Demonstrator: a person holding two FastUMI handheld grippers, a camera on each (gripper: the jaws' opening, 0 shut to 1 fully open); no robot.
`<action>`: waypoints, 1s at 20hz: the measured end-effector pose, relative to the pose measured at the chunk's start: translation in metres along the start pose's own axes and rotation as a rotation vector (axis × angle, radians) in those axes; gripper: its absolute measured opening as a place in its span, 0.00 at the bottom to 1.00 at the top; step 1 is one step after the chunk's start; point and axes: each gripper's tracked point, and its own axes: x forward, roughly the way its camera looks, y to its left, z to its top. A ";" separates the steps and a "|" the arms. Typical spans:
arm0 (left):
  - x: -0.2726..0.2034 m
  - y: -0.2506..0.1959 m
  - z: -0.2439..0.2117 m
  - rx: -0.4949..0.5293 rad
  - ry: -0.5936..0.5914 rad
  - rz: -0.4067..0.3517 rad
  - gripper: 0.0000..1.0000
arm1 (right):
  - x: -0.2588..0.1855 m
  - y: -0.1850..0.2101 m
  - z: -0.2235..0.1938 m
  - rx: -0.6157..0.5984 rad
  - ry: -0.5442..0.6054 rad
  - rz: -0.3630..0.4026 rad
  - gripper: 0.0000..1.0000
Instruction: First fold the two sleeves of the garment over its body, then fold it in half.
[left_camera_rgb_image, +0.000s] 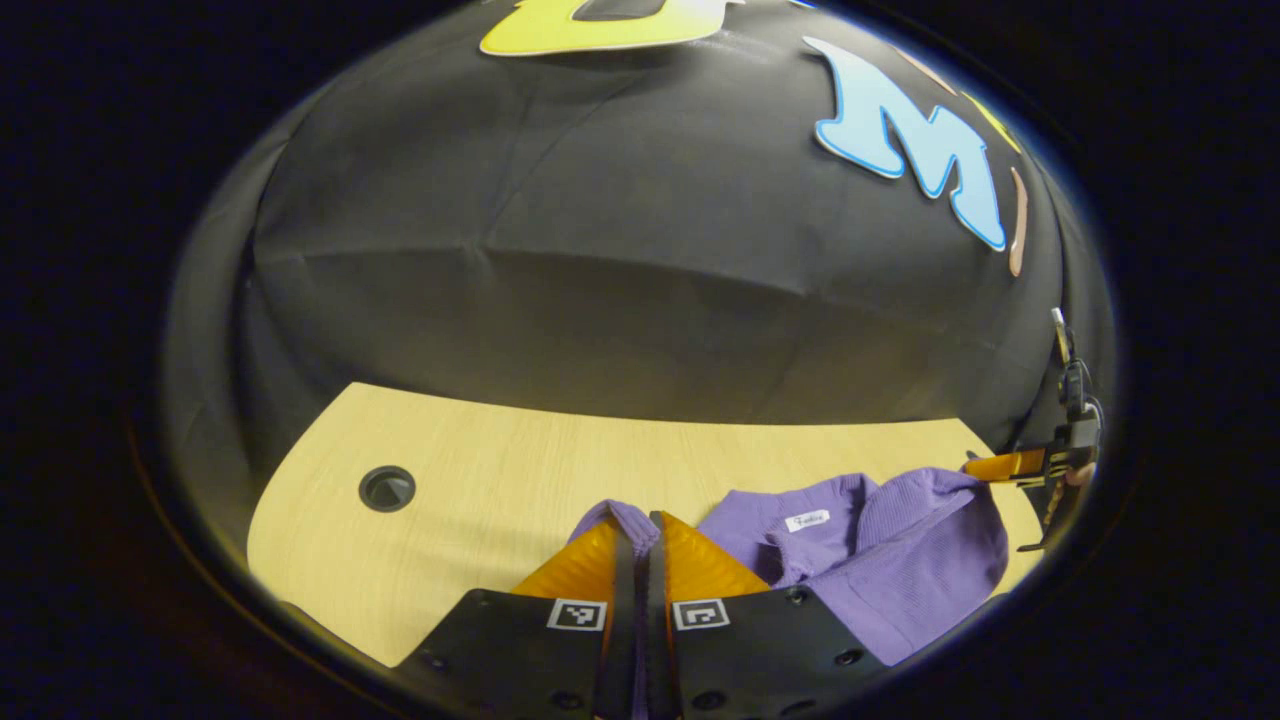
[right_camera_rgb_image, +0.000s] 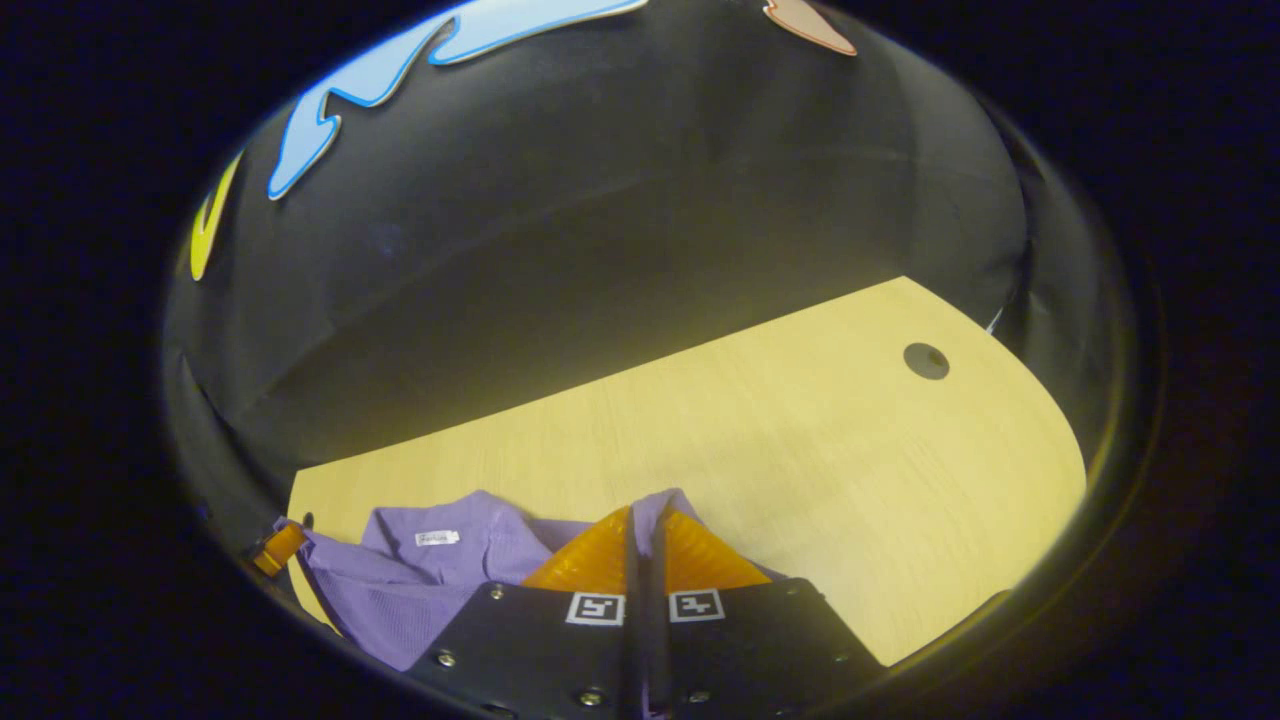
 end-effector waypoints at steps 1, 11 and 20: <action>0.003 0.000 0.001 0.006 -0.009 0.003 0.10 | 0.002 -0.001 -0.001 -0.006 0.001 -0.005 0.04; 0.013 0.000 -0.003 0.048 -0.020 0.059 0.20 | -0.008 0.002 0.022 -0.058 -0.095 -0.037 0.15; -0.027 -0.007 0.031 0.027 -0.120 0.102 0.84 | -0.071 0.016 0.052 -0.171 -0.220 -0.028 0.78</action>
